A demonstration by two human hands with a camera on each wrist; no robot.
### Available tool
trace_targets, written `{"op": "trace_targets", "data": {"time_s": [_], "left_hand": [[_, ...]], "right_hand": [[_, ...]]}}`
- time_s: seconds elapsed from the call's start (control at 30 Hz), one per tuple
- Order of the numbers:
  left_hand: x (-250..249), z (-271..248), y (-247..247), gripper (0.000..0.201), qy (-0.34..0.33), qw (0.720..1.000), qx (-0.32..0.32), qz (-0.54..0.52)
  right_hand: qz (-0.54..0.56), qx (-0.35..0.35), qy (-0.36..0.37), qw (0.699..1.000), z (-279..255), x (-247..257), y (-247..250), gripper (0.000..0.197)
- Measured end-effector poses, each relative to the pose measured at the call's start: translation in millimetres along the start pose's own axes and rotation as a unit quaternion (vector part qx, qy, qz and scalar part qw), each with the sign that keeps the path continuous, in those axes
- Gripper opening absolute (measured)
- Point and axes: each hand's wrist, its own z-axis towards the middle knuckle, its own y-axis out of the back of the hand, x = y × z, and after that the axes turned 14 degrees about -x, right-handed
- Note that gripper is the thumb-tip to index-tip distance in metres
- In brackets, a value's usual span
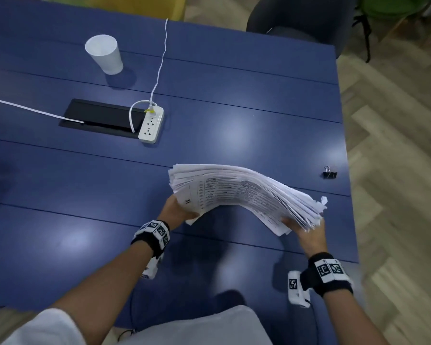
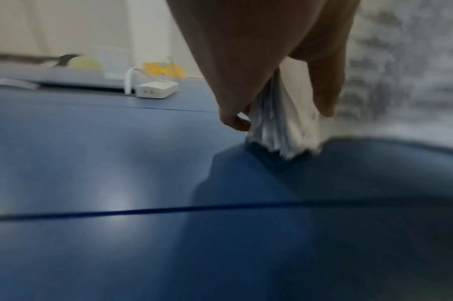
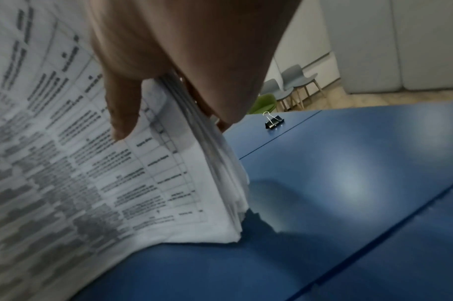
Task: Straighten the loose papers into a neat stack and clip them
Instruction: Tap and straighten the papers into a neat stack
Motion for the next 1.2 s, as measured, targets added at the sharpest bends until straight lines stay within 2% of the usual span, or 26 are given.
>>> {"op": "trace_targets", "data": {"time_s": [0.03, 0.1, 0.13, 0.2, 0.3, 0.37, 0.4, 0.47, 0.57, 0.63, 0.7, 0.8, 0.9, 0.97, 1.07, 1.2], "left_hand": [[5, 3, -1, 0.047, -0.006, 0.999, 0.012, 0.031], [12, 7, -3, 0.027, -0.016, 0.998, 0.005, 0.056], [12, 8, -4, 0.017, -0.031, 0.997, -0.008, 0.067], [-1, 7, -1, 0.010, -0.058, 0.995, -0.030, 0.076], [-21, 5, 9, 0.019, -0.074, 0.995, -0.047, 0.045], [-23, 6, 19, 0.023, -0.074, 0.997, -0.003, 0.032], [-22, 8, 23, 0.033, -0.073, 0.997, 0.021, -0.007], [-22, 11, 25, 0.049, -0.075, 0.995, 0.015, -0.059], [-31, 8, 12, 0.039, -0.115, 0.991, -0.031, -0.068], [-33, 8, 9, 0.036, -0.109, 0.989, -0.056, -0.088], [-28, 10, 19, 0.034, -0.117, 0.986, -0.051, -0.112], [-25, 10, 36, 0.049, -0.152, 0.981, 0.003, -0.118], [-26, 11, 33, 0.042, -0.164, 0.982, 0.047, -0.076], [-30, 12, 31, 0.038, -0.152, 0.985, 0.033, -0.076], [-37, 11, 29, 0.037, -0.147, 0.984, 0.015, -0.098], [-48, 6, 16, 0.032, -0.104, 0.987, -0.020, -0.120]], "right_hand": [[0.001, 0.010, -0.001, 1.000, 3, -2, -2, 0.050], [0.010, 0.007, -0.017, 1.000, 6, -5, -9, 0.055], [0.009, -0.010, -0.021, 1.000, 8, -4, -11, 0.052], [0.017, -0.033, 0.018, 0.999, 13, 1, -13, 0.040], [0.048, -0.026, 0.034, 0.998, 13, 16, -7, 0.037], [0.049, 0.002, 0.031, 0.998, 10, 19, 3, 0.045], [0.040, 0.017, 0.018, 0.999, 11, 20, 7, 0.049], [0.026, 0.032, 0.014, 0.999, 14, 15, 9, 0.047], [0.041, 0.025, 0.033, 0.998, 15, 11, -4, 0.044], [0.054, 0.011, 0.029, 0.998, 12, 17, -7, 0.041], [0.053, 0.017, 0.021, 0.998, 13, 21, 1, 0.044], [0.063, 0.030, 0.034, 0.997, 15, 28, 23, 0.060], [0.031, 0.063, 0.080, 0.994, 16, 43, 29, 0.056], [0.007, 0.087, 0.097, 0.991, 17, 55, 31, 0.054], [-0.016, 0.102, 0.088, 0.991, 22, 61, 34, 0.063], [-0.017, 0.032, 0.080, 0.996, 19, 59, 14, 0.033]]}}
